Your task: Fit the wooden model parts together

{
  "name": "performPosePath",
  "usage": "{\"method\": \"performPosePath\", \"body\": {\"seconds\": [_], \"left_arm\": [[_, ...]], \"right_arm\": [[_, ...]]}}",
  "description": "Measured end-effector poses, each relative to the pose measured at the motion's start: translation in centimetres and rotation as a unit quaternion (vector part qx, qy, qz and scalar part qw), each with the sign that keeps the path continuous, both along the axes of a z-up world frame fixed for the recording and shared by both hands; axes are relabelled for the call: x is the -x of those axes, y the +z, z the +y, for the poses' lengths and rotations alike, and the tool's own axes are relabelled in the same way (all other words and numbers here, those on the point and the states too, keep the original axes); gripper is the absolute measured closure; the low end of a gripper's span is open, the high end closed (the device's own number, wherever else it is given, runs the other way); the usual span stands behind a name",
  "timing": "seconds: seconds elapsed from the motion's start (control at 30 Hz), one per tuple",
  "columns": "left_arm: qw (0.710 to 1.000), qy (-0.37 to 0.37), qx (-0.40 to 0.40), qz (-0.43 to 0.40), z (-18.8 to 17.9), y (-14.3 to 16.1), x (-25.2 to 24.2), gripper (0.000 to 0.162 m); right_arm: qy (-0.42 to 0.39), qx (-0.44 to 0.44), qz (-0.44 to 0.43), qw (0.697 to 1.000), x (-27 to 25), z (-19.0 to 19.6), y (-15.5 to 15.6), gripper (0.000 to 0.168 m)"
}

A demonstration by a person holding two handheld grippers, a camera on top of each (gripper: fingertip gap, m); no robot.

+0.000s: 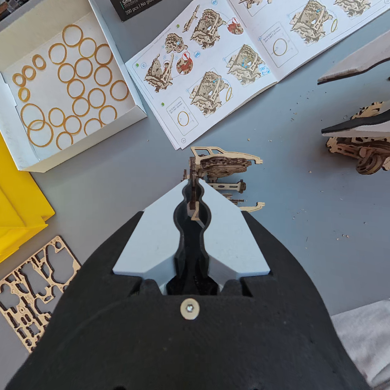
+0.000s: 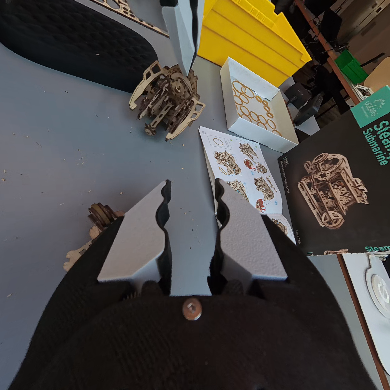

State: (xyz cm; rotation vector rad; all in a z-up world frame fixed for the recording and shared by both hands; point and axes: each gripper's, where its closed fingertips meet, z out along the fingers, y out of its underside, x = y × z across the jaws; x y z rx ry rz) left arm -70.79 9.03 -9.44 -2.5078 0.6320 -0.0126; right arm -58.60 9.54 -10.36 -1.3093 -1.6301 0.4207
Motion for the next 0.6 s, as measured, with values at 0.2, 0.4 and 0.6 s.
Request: {"method": "performPosePath", "body": {"seconds": [0.2, 0.4, 0.6], "left_arm": [[0.999, -0.001, 0.015, -0.041, 0.4, 3.1, 0.3, 0.162], [0.995, -0.030, 0.011, -0.091, 0.7, 8.6, 0.2, 0.161], [0.962, -0.137, 0.068, -0.227, -1.1, 14.1, -1.9, 0.162]], "right_arm": [[0.006, -0.010, -0.005, 1.000, 0.1, -0.1, -0.3, 0.128], [0.002, -0.012, 0.002, 1.000, 0.0, 0.2, 0.0, 0.128], [-0.010, -0.016, 0.023, 1.000, -0.1, 0.6, 0.8, 0.128]]}}
